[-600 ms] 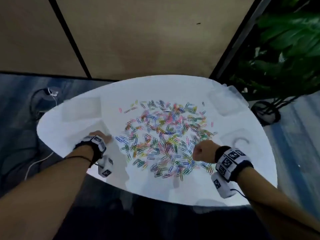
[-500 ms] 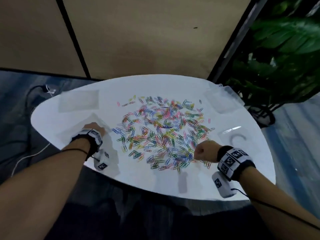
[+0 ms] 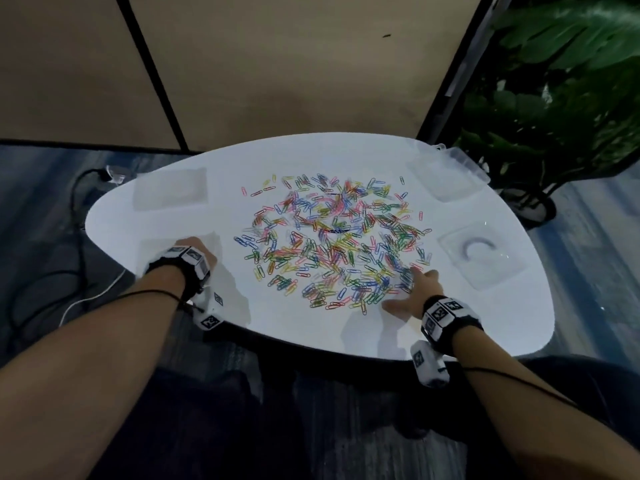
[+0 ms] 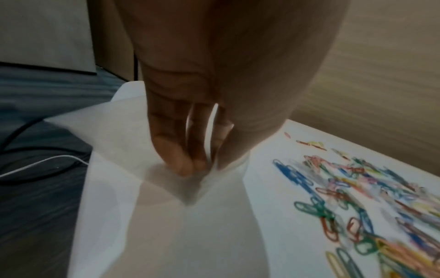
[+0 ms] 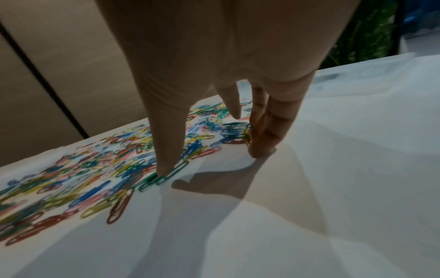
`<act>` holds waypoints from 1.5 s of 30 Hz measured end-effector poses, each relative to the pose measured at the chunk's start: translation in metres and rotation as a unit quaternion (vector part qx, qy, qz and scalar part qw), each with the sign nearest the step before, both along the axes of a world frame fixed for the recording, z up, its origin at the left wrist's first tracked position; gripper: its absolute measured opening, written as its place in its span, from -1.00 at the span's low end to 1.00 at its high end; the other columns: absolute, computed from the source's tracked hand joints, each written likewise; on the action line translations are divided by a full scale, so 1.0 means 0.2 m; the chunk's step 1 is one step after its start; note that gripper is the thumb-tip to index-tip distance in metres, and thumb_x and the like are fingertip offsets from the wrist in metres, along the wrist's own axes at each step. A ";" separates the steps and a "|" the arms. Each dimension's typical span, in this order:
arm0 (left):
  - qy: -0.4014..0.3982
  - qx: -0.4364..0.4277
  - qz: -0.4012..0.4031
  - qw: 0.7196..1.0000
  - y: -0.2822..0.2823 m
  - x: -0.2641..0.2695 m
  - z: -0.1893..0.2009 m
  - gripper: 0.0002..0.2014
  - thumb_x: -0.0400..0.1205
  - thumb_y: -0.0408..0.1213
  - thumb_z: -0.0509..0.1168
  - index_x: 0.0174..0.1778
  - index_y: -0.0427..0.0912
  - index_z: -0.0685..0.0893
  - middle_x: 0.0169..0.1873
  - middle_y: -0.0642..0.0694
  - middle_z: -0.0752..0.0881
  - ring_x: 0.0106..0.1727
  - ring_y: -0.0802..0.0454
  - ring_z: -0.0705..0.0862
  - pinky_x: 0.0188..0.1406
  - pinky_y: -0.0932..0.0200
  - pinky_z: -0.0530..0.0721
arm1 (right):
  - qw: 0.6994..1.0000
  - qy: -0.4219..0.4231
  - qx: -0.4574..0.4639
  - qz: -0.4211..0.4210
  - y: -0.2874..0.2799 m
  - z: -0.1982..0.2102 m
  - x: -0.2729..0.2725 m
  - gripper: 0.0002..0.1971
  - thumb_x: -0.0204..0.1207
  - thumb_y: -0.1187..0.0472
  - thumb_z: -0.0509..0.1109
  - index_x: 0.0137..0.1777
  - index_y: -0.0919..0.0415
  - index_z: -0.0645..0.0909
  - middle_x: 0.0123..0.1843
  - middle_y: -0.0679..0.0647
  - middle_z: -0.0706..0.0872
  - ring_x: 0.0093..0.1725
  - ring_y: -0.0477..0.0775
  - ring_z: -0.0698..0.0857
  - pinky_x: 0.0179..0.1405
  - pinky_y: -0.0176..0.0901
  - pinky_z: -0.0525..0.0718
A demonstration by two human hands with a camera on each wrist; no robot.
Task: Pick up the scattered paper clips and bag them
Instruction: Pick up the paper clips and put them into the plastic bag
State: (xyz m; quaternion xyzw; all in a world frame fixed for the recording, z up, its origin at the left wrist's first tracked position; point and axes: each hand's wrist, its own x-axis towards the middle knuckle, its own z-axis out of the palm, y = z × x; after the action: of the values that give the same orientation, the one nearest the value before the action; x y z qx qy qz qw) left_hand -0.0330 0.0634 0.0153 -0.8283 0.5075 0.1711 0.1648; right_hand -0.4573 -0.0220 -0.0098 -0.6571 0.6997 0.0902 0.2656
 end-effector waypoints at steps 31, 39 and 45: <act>0.251 -0.264 0.034 0.931 -0.10 -0.62 0.51 -0.83 0.66 -0.40 0.31 0.06 -0.30 0.80 -0.23 -0.16 0.85 -0.39 0.01 0.84 -0.12 0.22 0.76 | 0.682 -0.674 0.181 -0.220 -0.03 0.65 0.57 -0.79 0.52 0.49 0.43 0.13 0.56 0.65 -0.05 0.29 0.81 -0.13 0.07 0.85 -0.17 -0.29 0.79; 0.333 -0.343 0.015 0.878 -0.13 -0.79 0.56 -0.78 0.67 -0.46 0.29 0.13 -0.32 0.82 -0.21 -0.26 0.85 -0.29 -0.10 0.85 -0.11 0.06 0.82 | 0.771 -0.601 0.120 -0.173 -0.03 0.63 0.69 -0.91 0.54 0.50 0.41 -0.03 0.56 0.68 -0.05 0.40 0.76 -0.20 0.10 0.81 -0.13 -0.26 0.82; 0.368 -0.347 0.029 0.862 -0.16 -0.78 0.56 -0.77 0.67 -0.45 0.31 0.17 -0.27 0.82 -0.10 -0.22 0.88 -0.22 -0.03 0.88 0.03 0.11 0.83 | 0.932 -0.352 -0.039 0.072 -0.08 0.64 0.73 -0.89 0.44 0.37 0.43 -0.20 0.27 0.80 -0.42 0.10 0.70 -0.40 -0.05 0.63 -0.34 -0.43 0.67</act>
State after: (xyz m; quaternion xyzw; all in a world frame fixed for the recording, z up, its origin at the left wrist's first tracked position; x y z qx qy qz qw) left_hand -0.1895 0.0315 0.1275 -0.7231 0.5335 0.2809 -0.3371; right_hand -0.3112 -0.0375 0.1176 -0.7053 0.5146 -0.1552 0.4623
